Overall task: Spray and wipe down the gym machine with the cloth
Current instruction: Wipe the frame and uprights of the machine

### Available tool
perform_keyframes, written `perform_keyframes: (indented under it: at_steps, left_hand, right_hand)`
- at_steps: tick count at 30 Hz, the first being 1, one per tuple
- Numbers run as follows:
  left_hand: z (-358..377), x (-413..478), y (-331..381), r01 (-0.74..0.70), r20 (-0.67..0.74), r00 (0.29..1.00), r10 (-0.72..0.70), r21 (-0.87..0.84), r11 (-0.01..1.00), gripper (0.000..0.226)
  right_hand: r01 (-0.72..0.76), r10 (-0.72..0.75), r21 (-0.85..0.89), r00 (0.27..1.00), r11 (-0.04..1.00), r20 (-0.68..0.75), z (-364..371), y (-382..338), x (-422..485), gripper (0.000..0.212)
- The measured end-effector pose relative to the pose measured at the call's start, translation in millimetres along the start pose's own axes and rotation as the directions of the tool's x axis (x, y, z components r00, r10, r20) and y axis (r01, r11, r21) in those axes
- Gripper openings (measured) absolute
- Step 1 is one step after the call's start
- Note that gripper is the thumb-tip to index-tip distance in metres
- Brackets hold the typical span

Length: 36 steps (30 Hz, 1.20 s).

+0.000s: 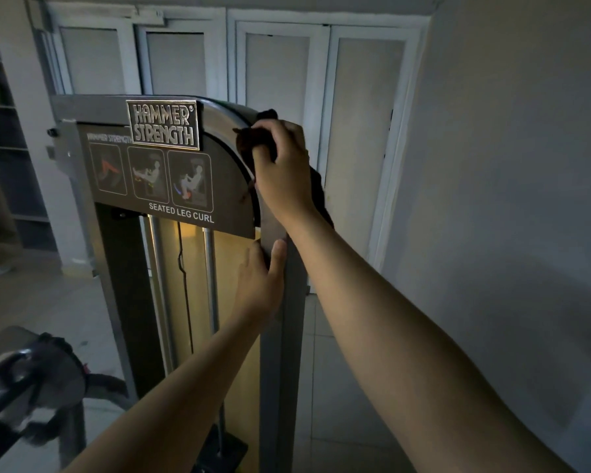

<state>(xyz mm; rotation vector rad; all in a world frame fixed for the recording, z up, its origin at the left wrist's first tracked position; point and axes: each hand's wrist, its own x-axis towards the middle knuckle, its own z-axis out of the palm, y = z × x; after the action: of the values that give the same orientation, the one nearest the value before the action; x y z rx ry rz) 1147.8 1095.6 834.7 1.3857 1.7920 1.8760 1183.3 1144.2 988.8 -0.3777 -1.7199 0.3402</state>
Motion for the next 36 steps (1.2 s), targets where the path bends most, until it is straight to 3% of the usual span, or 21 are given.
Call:
perform_keyframes:
  at_steps: [5,10,14,19,23,27,31,36]
  left_hand:
    - [1,0,-4,-0.010,-0.003,1.000,0.010,0.003,1.000,0.044]
    - [-1,1,-10,-0.015,0.029,0.999,0.018,-0.095,0.995,0.026]
    - [-7,-15,-11,0.009,0.073,0.997,0.002,-0.149,0.989,0.025]
    - [-9,-30,-7,-0.037,0.091,0.994,0.056,-0.204,0.978,0.011]
    - [-6,-31,-8,0.007,0.099,0.995,0.014,-0.209,0.978,0.018]
    - [-5,-31,-9,0.009,0.105,0.994,0.013,-0.204,0.979,0.019]
    - [-13,-42,-13,0.007,0.154,0.988,0.029,-0.231,0.973,0.017]
    - [-17,-59,-28,0.033,0.180,0.984,0.012,-0.246,0.969,0.029]
  right_hand:
    - [0.059,-0.059,-0.094,0.998,0.994,0.000,-6,17,-40,0.021]
    - [-0.139,0.128,0.072,0.983,0.988,0.132,-20,37,-116,0.018]
    - [-0.215,0.201,0.132,0.973,0.968,0.110,-20,39,-146,0.022]
    - [-0.108,0.107,0.103,0.994,0.989,0.016,-14,24,-104,0.018]
    - [0.003,-0.002,0.087,1.000,0.996,-0.011,-14,12,-46,0.020]
    - [0.062,-0.061,0.038,0.998,0.997,-0.026,-10,17,-45,0.014]
    - [0.070,-0.069,-0.015,0.996,0.997,0.050,-16,39,-89,0.017]
    - [-0.100,0.128,-0.124,0.958,0.987,0.255,-16,58,-184,0.026]
